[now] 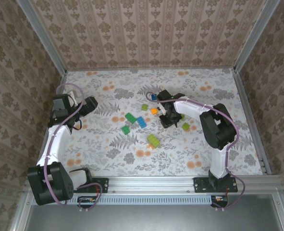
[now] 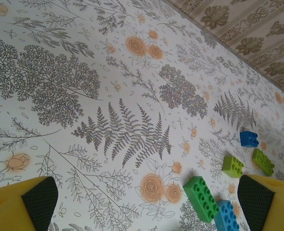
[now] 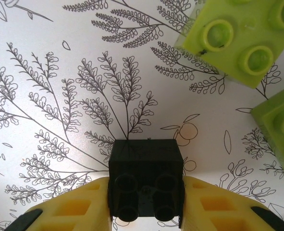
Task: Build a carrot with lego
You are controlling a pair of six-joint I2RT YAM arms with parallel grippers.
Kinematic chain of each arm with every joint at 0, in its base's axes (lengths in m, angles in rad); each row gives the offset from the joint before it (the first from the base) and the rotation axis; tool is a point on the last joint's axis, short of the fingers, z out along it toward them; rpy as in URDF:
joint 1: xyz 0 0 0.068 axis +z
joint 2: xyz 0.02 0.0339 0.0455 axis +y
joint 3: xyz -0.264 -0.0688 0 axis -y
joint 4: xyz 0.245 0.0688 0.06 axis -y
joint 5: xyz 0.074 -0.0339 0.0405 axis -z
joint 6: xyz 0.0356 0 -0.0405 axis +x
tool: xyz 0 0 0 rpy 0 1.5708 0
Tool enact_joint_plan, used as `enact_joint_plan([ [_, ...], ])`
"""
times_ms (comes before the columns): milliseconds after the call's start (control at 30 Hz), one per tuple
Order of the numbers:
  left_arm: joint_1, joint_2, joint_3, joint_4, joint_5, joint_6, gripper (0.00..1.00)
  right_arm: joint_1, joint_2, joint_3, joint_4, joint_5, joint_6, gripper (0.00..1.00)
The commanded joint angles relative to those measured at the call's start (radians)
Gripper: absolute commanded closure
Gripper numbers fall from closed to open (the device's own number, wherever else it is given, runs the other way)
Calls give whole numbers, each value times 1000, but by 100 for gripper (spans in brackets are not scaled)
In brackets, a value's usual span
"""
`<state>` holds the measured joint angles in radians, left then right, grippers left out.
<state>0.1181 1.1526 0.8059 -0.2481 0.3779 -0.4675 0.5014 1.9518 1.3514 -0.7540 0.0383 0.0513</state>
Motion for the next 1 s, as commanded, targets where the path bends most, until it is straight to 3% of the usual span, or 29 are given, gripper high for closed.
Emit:
enact_joint_plan([
  [0,-7,2,33,-9,6,21,0,-4,-27,2,-7,-41,18,67],
  [200,-8,-1,35,-13,4,21,0,24,-191,-65,-54,-84,93,68],
  [467,-15,11,34,-8,4,21,0,164,-361,-84,-175,-99,126,67],
  [967,-16,13,36,-10,0,21,0,311,-378,-44,-212,-87,193,67],
])
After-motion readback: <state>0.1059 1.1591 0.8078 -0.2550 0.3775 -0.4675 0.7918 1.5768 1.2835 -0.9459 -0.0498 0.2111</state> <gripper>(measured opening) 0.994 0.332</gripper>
